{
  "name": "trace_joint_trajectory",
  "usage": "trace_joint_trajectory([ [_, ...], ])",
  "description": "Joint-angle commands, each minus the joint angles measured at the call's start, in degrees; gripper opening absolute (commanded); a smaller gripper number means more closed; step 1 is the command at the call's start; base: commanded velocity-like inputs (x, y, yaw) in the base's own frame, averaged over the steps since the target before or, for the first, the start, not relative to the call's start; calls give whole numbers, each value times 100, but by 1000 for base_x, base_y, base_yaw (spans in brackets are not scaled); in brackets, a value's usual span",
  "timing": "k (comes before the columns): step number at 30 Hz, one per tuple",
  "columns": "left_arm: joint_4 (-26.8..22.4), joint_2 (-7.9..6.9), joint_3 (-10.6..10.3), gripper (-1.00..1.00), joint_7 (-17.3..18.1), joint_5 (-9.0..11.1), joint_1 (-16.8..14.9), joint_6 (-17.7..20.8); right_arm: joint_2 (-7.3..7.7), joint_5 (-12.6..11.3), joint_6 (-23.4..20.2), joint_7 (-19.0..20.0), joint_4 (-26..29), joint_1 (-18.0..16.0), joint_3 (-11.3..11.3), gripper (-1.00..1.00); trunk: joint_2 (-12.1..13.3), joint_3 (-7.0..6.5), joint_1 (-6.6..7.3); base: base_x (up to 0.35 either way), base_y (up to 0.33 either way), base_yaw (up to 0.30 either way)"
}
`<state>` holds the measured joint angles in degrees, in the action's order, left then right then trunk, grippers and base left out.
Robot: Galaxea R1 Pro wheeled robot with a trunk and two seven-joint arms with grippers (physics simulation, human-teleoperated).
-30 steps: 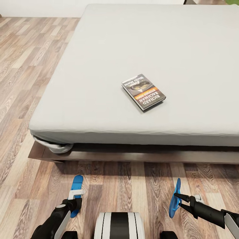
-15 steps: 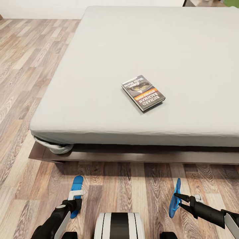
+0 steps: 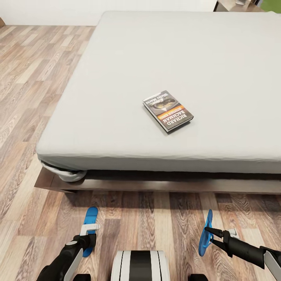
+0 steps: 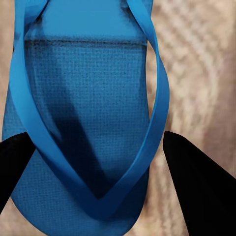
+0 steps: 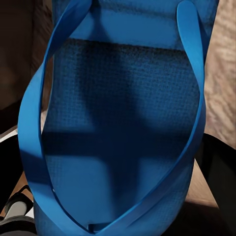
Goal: In the bedroom, move the book from the bed onto either nightstand, and place the two sandals side by side next to the bed.
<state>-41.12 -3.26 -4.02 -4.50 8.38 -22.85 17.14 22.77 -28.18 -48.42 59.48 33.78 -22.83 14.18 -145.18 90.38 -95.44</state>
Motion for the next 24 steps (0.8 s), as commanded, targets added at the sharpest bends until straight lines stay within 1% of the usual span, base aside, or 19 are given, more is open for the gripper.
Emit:
trace_joint_trajectory([
  [1, -10, -8, -37, -100, -49, 58, 0, 26, -1, -3, -27, 12, -5, -2, 8, -100, -1, 3, 1, 0, 0, 0],
  [9, -10, -8, -37, -100, -50, 58, 0, 26, -1, -3, -27, 12, -9, -2, 10, -100, -1, 3, 1, 0, 0, 0],
  [10, -11, -8, -37, 100, -51, 58, 0, 26, -1, -3, -27, 13, -9, -2, 12, -100, -1, 3, 1, 0, 0, 0],
  [24, -10, -8, -37, 100, -43, 58, 0, 26, -1, -3, -27, 14, -6, -2, 10, -100, -1, 3, 1, 0, 0, 0],
])
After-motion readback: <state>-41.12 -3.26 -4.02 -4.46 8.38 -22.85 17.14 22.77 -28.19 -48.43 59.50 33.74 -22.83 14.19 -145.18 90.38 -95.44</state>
